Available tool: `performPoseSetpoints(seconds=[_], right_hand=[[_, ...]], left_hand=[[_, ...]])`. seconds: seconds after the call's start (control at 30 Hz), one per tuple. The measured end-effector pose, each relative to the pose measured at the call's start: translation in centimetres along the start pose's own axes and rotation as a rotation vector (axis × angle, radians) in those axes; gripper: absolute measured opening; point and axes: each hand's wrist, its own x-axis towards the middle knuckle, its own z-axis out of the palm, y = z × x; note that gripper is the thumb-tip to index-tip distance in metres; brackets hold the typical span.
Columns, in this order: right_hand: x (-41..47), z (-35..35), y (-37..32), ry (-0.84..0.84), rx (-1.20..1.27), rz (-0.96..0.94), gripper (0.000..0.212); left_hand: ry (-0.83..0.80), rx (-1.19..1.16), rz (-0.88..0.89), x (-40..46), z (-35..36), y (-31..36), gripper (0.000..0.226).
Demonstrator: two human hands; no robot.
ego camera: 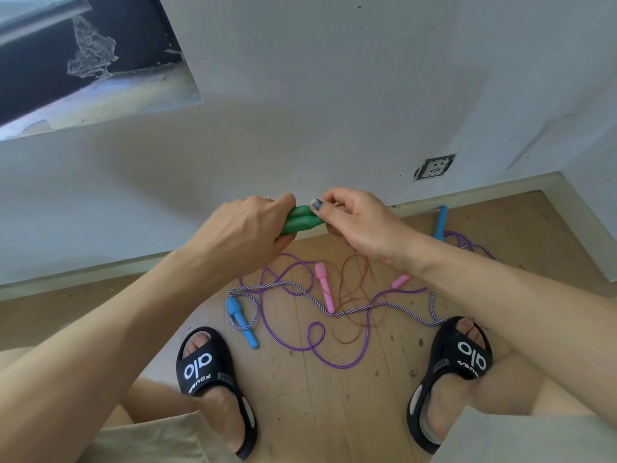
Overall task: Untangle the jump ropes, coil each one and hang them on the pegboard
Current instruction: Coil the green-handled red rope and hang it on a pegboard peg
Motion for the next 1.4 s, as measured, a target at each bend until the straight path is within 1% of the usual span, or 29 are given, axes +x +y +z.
performPoseSetpoints(seconds=[0.03,0.1,0.13,0.2,0.27,0.33,0.37,0.4,0.43,0.47,0.5,0.57,0.6,0.67,0.73,0.8,0.9,0.97,1.07,1.13,1.2,1.3,1.4], right_hand=[[0.0,-0.1,-0.1,0.025,-0.02,-0.023,0.027],[-0.2,-0.4,-0.1,0.112,-0.136,-0.093,0.027],[-0.4,-0.5,0.0,0.167,-0.212,-0.144,0.025],[-0.8,-0.1,0.2,0.252,-0.377,-0.267,0.021],[-1.2,0.6,0.5,0.286,-0.599,-0.348,0.017],[-1.5,1.2,1.1,0.27,-0.844,-0.395,0.008],[-1.6,1.5,1.3,0.237,-0.957,-0.42,0.004],[-1.6,2.0,1.6,0.184,-1.04,-0.431,0.009],[-1.7,2.4,1.7,0.119,-1.09,-0.427,0.014],[-1.8,2.6,1.7,0.074,-1.12,-0.434,0.016],[-1.8,2.8,1.6,0.042,-1.132,-0.445,0.017],[-1.7,2.7,1.4,-0.007,-1.098,-0.439,0.017],[-1.5,2.4,1.3,-0.034,-1.046,-0.408,0.016],[-1.2,1.9,1.2,-0.087,-0.908,-0.329,0.018],[-1.3,1.6,0.8,-0.141,-0.827,-0.297,0.021],[-1.6,1.4,0.4,-0.205,-0.776,-0.268,0.02],[-2.1,0.9,-0.3,-0.263,-0.707,-0.214,0.023],[-2.2,0.6,-0.6,-0.298,-0.665,-0.175,0.024],[-2.6,0.2,-0.9,-0.361,-0.577,-0.104,0.024],[-2.8,0.0,-1.0,-0.359,-0.49,-0.073,0.028],[-2.9,-0.1,-1.2,-0.319,-0.457,-0.079,0.03],[-3.0,-0.3,-1.4,-0.224,-0.507,-0.161,0.026],[-2.8,-0.8,-1.4,-0.156,-0.534,-0.212,0.026]], left_hand=[[-0.017,-0.046,-0.028,0.1,-0.2,0.1,0.025],[-0.069,-0.222,-0.144,0.4,-0.8,-0.1,0.029],[-0.105,-0.3,-0.214,0.6,-1.2,-0.1,0.031],[-0.163,-0.386,-0.31,0.8,-1.6,0.2,0.035],[-0.226,-0.536,-0.397,0.9,-1.3,0.7,0.034],[-0.264,-0.803,-0.542,1.1,-0.3,1.2,0.029],[-0.264,-0.908,-0.613,1.3,0.3,1.2,0.027],[-0.263,-0.954,-0.659,1.4,0.9,1.2,0.026],[-0.266,-0.95,-0.684,1.6,1.4,1.1,0.026],[-0.269,-0.891,-0.676,1.7,2.0,1.1,0.027],[-0.273,-0.76,-0.627,1.6,2.4,1.1,0.028],[-0.243,-0.415,-0.446,1.5,3.2,1.2,0.03],[-0.208,-0.305,-0.365,1.3,3.5,1.2,0.029],[-0.182,-0.229,-0.29,1.0,3.6,0.8,0.028],[-0.174,-0.197,-0.198,0.8,3.6,0.4,0.027],[-0.218,-0.133,-0.12,0.5,3.4,0.7,0.03],[-0.278,0.107,-0.038,-0.1,3.1,1.8,0.051],[-0.264,0.226,0.02,-0.6,3.0,2.4,0.062],[-0.247,0.256,0.107,-1.1,3.2,2.5,0.055],[-0.232,0.25,0.156,-1.0,2.8,2.3,0.061],[-0.215,0.237,0.191,-0.7,2.4,2.3,0.066],[-0.191,0.22,0.236,-0.7,2.0,2.5,0.066],[-0.142,0.237,0.312,-1.1,1.9,3.4,0.06]])
